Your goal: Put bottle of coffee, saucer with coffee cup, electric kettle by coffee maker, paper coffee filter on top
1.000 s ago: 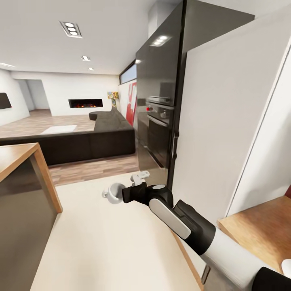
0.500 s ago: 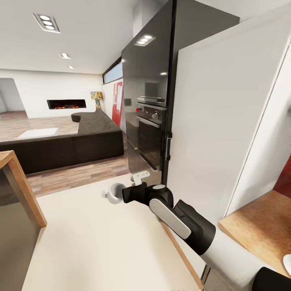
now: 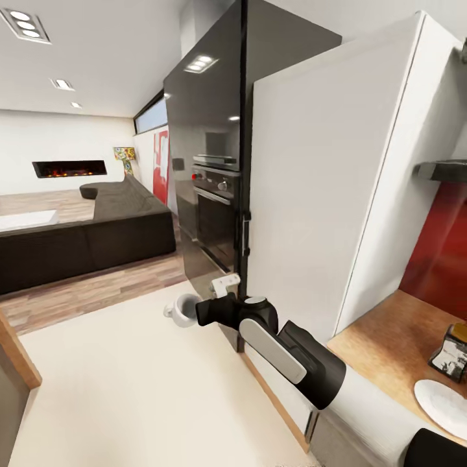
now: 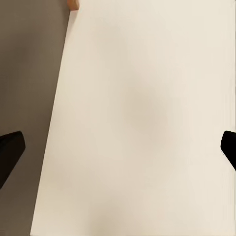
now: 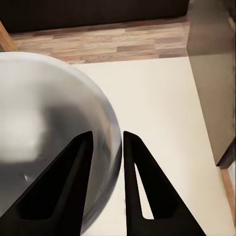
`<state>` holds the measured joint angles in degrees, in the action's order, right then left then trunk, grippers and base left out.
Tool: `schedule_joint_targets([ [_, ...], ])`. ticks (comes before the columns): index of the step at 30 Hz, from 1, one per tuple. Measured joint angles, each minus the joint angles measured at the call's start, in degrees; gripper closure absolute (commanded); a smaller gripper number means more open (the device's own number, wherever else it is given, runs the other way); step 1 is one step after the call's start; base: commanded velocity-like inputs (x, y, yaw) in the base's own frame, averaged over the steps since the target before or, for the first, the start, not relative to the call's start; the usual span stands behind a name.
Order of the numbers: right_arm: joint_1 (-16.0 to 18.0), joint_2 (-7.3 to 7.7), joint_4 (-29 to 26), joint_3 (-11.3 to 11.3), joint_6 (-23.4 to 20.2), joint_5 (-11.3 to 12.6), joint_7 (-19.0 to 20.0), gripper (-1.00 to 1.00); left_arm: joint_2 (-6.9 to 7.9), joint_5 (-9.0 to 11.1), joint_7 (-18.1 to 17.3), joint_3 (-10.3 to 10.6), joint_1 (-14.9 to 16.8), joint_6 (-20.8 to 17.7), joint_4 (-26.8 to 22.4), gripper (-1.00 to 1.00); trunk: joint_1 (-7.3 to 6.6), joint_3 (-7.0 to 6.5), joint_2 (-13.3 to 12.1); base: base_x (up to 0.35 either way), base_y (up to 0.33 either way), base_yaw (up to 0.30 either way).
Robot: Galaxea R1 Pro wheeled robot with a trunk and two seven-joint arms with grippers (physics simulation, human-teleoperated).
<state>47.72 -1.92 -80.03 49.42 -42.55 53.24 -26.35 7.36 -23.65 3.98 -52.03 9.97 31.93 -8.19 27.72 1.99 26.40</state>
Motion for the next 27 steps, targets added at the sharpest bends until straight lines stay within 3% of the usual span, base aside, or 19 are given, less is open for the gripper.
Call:
schedule_joint_targets([
  [27,0.00,-0.29,-0.01,0.09,0.00,0.09,0.00,1.00,-0.08,0.00,0.00,0.06,0.00,0.00,0.02,-1.00,0.00,0.00,0.00,0.000,0.000,-0.264],
])
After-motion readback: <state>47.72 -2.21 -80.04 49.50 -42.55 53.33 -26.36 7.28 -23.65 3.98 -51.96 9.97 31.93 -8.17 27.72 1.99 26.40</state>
